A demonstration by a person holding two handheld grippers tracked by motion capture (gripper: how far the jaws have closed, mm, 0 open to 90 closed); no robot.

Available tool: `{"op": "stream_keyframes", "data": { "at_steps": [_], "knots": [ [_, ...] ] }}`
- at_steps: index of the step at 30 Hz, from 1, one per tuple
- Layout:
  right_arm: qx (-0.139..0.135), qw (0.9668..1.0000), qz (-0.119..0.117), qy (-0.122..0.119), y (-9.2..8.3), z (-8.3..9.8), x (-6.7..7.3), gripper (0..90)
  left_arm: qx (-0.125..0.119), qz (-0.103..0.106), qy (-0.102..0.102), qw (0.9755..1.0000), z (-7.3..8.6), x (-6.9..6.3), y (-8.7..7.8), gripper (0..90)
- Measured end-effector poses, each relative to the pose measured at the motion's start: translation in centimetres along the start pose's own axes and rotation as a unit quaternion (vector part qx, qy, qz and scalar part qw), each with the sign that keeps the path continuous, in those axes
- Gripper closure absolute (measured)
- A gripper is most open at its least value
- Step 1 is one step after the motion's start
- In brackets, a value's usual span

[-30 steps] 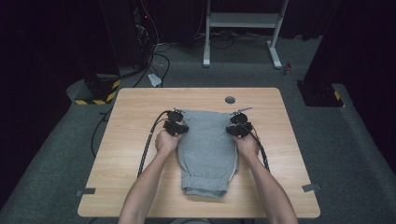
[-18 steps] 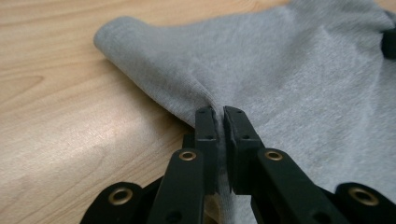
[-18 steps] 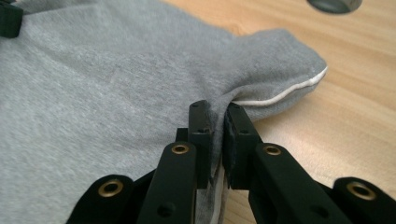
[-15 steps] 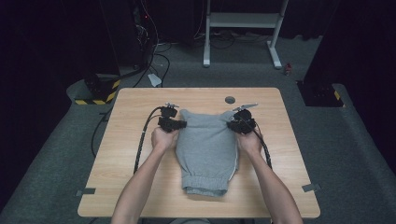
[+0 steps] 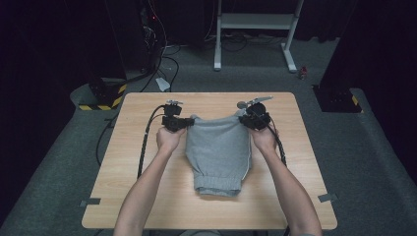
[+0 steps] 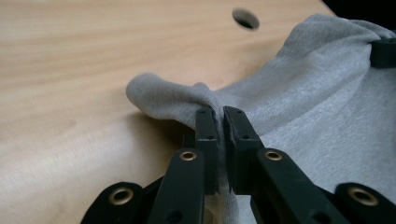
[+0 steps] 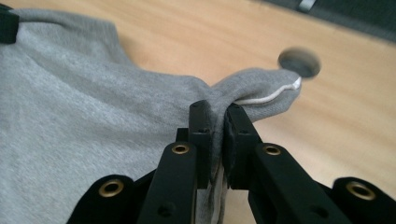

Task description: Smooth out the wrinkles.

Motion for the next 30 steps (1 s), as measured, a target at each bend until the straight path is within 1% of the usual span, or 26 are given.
{"op": "stream_keyframes", "data": {
  "at_steps": [1, 2, 3, 5, 6, 7, 8, 9, 11, 12, 13, 14, 15, 16, 17, 18, 19, 20, 21, 22, 24, 25, 26, 27, 30],
  "knots": [
    [0.000, 1.0000, 0.000, 0.000, 0.0, 0.0, 0.0, 83.2, 0.000, 0.000, 0.000, 1.0000, 0.0, 0.0, 0.0, 84.9],
    [-0.006, 0.9999, 0.008, -0.007, -0.1, -1.1, -0.2, 83.2, -0.011, -0.002, 0.002, 0.9999, -0.9, -0.1, -0.3, 84.8],
    [-0.006, 0.9999, 0.008, -0.007, -0.1, -1.1, -0.2, 83.2, -0.011, -0.002, 0.002, 0.9999, -0.9, -0.1, -0.3, 84.9],
    [-0.019, 0.9996, 0.015, -0.012, -0.5, -2.2, -0.4, 83.2, -0.023, -0.003, 0.002, 0.9997, -1.5, -0.2, -0.6, 84.8],
    [-0.029, 0.9993, 0.018, -0.013, -1.1, -3.0, -0.6, 83.2, -0.033, -0.002, 0.007, 0.9994, -1.9, -0.6, -1.0, 84.9],
    [-0.029, 0.9993, 0.018, -0.013, -1.1, -3.0, -0.6, 83.2, -0.033, -0.002, 0.007, 0.9994, -1.9, -0.6, -1.0, 84.8],
    [-0.038, 0.9991, 0.016, -0.011, -1.5, -3.2, -0.6, 83.2, -0.036, 0.000, 0.011, 0.9993, -1.9, -0.8, -1.2, 84.8],
    [-0.049, 0.9987, 0.012, -0.011, -2.2, -3.2, -0.7, 83.1, -0.035, 0.004, 0.022, 0.9991, -1.9, -1.3, -1.6, 84.8],
    [-0.054, 0.9984, 0.010, -0.015, -2.7, -2.8, -0.6, 83.1, -0.039, 0.010, 0.025, 0.9989, -1.7, -1.7, -1.9, 84.8],
    [-0.054, 0.9984, 0.010, -0.015, -2.7, -2.8, -0.6, 83.1, -0.039, 0.010, 0.025, 0.9989, -1.7, -1.7, -1.9, 84.8],
    [-0.057, 0.9982, 0.009, -0.017, -2.9, -2.5, -0.5, 83.1, -0.037, 0.014, 0.030, 0.9988, -1.5, -1.8, -2.1, 84.8],
    [-0.062, 0.9980, 0.003, -0.013, -3.4, -2.0, -0.4, 83.1, -0.037, 0.015, 0.034, 0.9986, -1.3, -2.0, -2.2, 84.8],
    [-0.062, 0.9980, 0.003, -0.013, -3.4, -2.0, -0.4, 83.1, -0.037, 0.017, 0.036, 0.9985, -1.2, -2.1, -2.3, 84.8],
    [-0.066, 0.9978, -0.005, -0.007, -3.9, -1.4, -0.3, 83.1, -0.035, 0.023, 0.039, 0.9984, -0.8, -2.3, -2.5, 84.8],
    [-0.066, 0.9978, -0.005, -0.007, -3.9, -1.4, -0.3, 83.1, -0.035, 0.023, 0.039, 0.9984, -0.8, -2.3, -2.5, 84.7],
    [-0.071, 0.9974, -0.013, -0.004, -4.6, -0.9, -0.2, 83.1, -0.038, 0.028, 0.044, 0.9979, -0.5, -2.5, -2.9, 84.7],
    [-0.071, 0.9974, -0.013, -0.004, -4.6, -0.9, -0.2, 83.1, -0.038, 0.028, 0.044, 0.9979, -0.5, -2.5, -2.9, 84.7],
    [-0.074, 0.9971, -0.020, -0.004, -5.2, -0.4, 0.0, 83.1, -0.040, 0.034, 0.046, 0.9976, -0.2, -2.8, -3.2, 84.7],
    [-0.074, 0.9971, -0.020, -0.004, -5.2, -0.4, 0.0, 83.1, -0.040, 0.034, 0.046, 0.9976, -0.2, -2.8, -3.2, 84.7],
    [-0.075, 0.9969, -0.023, -0.006, -5.5, -0.1, 0.1, 83.1, -0.038, 0.035, 0.051, 0.9973, 0.0, -2.9, -3.3, 84.7],
    [-0.078, 0.9966, -0.027, -0.009, -6.0, 0.5, 0.3, 83.1, -0.040, 0.042, 0.050, 0.9971, 0.5, -3.1, -3.5, 84.7],
    [-0.079, 0.9964, -0.030, -0.010, -6.3, 0.8, 0.4, 83.1, -0.043, 0.047, 0.053, 0.9966, 0.7, -3.3, -3.7, 84.6],
    [-0.080, 0.9962, -0.035, -0.007, -6.7, 1.5, 0.4, 83.1, -0.042, 0.050, 0.061, 0.9960, 1.1, -3.6, -3.9, 84.7],
    [-0.079, 0.9962, -0.038, -0.003, -6.9, 1.8, 0.5, 83.1, -0.042, 0.052, 0.062, 0.9958, 1.3, -3.8, -3.9, 84.6],
    [-0.082, 0.9957, -0.044, -0.007, -7.4, 2.7, 0.8, 83.1, -0.039, 0.054, 0.072, 0.9952, 1.9, -4.1, -4.2, 84.6]
  ]
}}
Point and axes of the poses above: each handheld gripper's, and its own axes: y roughly forward along the jaws, z roughly out of its underside, x roughly to its left, the point moved 2 cm from there along y, roughly forward along the jaws, and after that the axes turned 15 degrees about z, right-handed, at the moved point
